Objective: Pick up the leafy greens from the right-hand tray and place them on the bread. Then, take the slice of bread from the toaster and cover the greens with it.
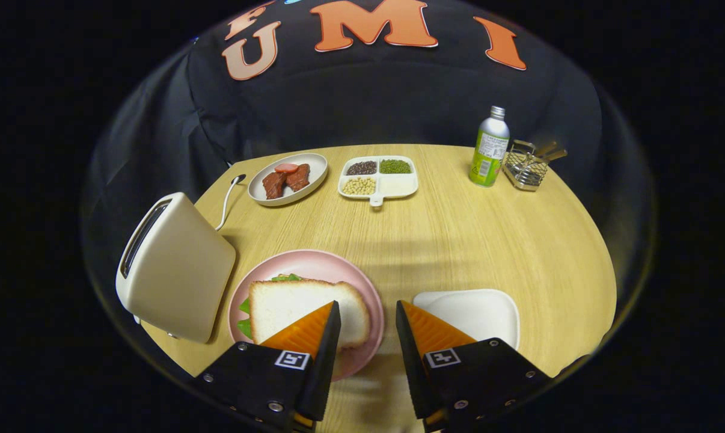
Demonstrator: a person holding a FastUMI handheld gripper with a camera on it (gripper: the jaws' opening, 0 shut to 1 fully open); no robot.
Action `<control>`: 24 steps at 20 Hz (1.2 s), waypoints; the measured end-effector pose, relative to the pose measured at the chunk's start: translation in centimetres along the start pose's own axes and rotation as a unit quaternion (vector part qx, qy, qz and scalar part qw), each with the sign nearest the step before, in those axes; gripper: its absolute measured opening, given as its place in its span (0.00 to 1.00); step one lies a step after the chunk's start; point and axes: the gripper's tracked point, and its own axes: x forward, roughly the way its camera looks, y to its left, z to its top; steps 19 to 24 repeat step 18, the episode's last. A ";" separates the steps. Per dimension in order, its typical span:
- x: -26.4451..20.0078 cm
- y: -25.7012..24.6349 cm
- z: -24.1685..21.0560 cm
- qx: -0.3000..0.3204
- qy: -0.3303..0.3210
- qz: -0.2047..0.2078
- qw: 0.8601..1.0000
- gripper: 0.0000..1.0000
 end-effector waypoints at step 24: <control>-13.0 -17.9 14.3 0.030 -0.219 -0.114 0.969 0.98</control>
